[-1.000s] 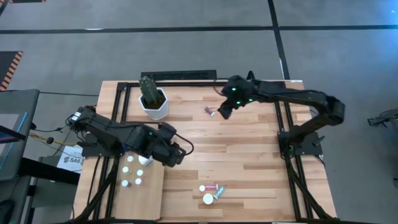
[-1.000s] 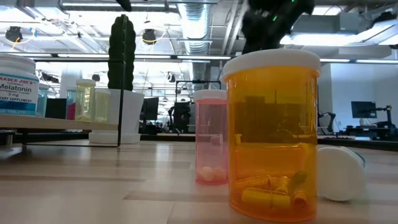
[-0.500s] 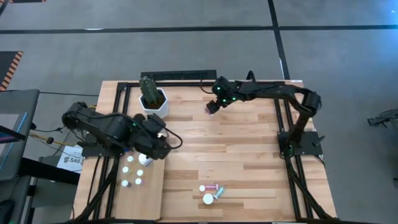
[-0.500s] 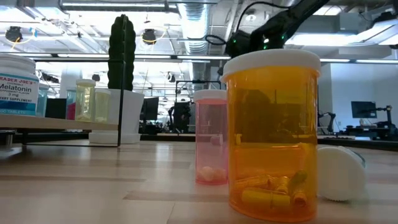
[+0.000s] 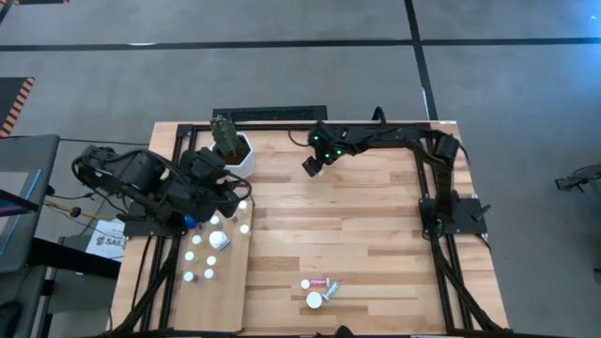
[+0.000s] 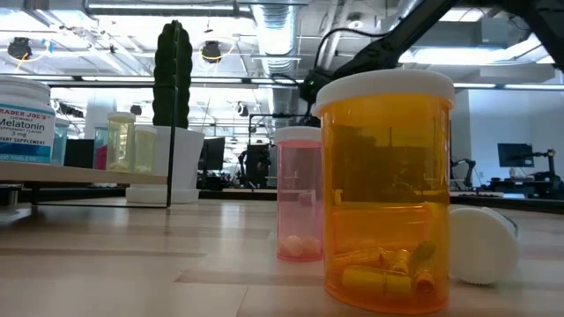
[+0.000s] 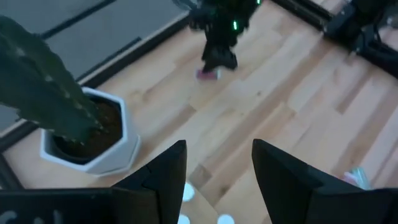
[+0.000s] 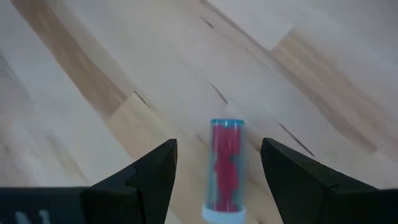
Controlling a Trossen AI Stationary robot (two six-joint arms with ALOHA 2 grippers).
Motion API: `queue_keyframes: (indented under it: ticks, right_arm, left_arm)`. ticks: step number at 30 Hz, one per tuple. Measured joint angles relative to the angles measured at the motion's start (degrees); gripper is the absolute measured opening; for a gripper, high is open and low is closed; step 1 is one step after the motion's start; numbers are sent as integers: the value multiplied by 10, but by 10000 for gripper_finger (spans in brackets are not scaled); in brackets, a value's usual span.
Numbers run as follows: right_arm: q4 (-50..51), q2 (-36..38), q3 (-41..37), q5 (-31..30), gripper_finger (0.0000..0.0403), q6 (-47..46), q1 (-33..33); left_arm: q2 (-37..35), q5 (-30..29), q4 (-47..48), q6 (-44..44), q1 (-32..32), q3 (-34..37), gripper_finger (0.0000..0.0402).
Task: Pick and place medicine bottles onto shelf by color
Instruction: Put the light blue pill bottle on the shelf
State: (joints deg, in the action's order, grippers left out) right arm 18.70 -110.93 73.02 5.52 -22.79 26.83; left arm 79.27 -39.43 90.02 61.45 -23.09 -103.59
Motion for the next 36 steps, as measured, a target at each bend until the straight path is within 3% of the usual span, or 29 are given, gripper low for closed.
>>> queue_keyframes:
  ticks: [14, 25, 30, 36]
  right_arm:
    - [64, -84, 74, -9, 244, 64, -2]
    - [82, -83, 75, -17, 116, 56, -3]
    - [100, -51, 73, 7, 93, 42, -5]
    - [105, 55, 74, 17, 116, 31, -5]
  left_arm:
    - [-5, -17, 0, 7, 0, 0, 169]
    - [-5, -19, 0, 6, 0, 0, 169]
    - [-5, -19, 0, 6, 0, 0, 169]
    - [-4, -36, 0, 5, 0, 1, 169]
